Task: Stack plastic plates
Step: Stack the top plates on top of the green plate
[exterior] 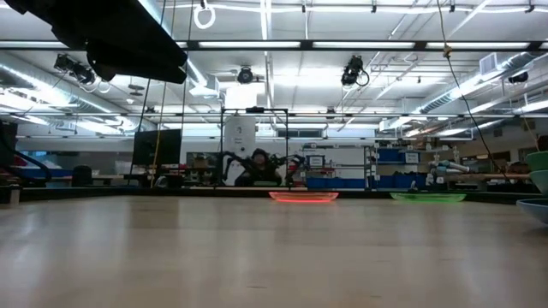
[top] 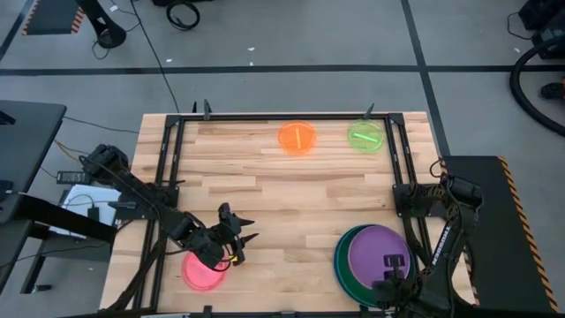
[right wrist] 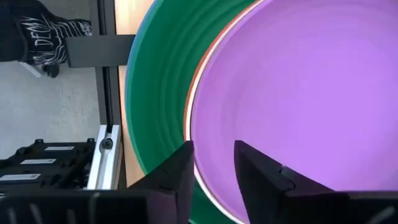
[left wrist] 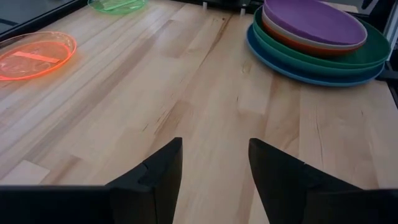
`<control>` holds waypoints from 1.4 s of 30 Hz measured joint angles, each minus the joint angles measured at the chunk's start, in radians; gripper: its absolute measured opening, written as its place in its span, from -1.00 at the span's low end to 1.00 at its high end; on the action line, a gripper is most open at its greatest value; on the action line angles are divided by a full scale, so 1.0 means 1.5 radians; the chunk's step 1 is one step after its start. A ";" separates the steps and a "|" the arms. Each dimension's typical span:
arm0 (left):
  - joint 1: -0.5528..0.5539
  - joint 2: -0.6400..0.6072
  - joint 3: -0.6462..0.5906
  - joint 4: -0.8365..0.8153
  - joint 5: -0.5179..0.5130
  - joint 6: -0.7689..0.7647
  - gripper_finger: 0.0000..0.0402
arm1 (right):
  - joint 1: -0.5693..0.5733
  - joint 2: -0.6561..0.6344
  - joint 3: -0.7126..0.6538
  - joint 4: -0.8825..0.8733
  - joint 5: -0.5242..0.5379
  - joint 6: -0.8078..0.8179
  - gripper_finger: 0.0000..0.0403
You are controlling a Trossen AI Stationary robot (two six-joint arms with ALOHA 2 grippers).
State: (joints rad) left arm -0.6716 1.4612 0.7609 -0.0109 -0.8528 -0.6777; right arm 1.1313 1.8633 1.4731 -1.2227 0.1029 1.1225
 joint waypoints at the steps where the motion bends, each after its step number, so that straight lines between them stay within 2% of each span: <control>1: 0.000 0.000 0.000 0.000 0.000 0.000 -0.05 | 0.000 0.000 0.000 0.002 0.000 0.000 -0.35; 8: 0.000 0.000 0.000 0.000 0.000 0.000 -0.05 | -0.003 0.000 0.004 -0.004 -0.012 -0.011 -0.25; 13: 0.000 0.000 0.000 0.000 0.000 -0.012 -0.05 | -0.013 0.000 0.045 -0.050 -0.004 -0.035 -0.22; 17: 0.000 0.000 0.000 0.000 0.000 -0.030 -0.05 | -0.020 0.000 0.076 -0.079 0.034 -0.059 -0.23; 20: -0.003 0.000 0.000 0.000 0.000 -0.036 -0.05 | -0.023 -0.001 0.078 -0.084 0.091 -0.090 -0.23; 24: -0.012 0.000 0.000 0.000 0.000 -0.048 -0.05 | -0.028 -0.001 0.071 -0.079 0.155 -0.079 -0.23; 28: -0.022 0.000 0.000 0.000 0.000 -0.057 -0.05 | -0.038 -0.001 0.063 -0.078 0.182 -0.039 -0.23; 32: -0.028 0.000 0.000 0.000 0.000 -0.070 -0.05 | -0.050 -0.001 0.049 -0.081 0.247 0.052 -0.24; 38: -0.027 0.000 0.000 0.004 0.000 -0.069 -0.05 | -0.053 -0.028 0.025 -0.179 0.236 0.202 -0.31; 42: -0.025 0.006 0.000 0.020 0.000 -0.050 -0.05 | -0.052 -0.102 -0.021 -0.151 0.220 0.278 -0.33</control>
State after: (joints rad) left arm -0.7090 1.4696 0.7612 0.0196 -0.8535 -0.7531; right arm 1.0531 1.7101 1.4416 -1.4497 0.4331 1.5391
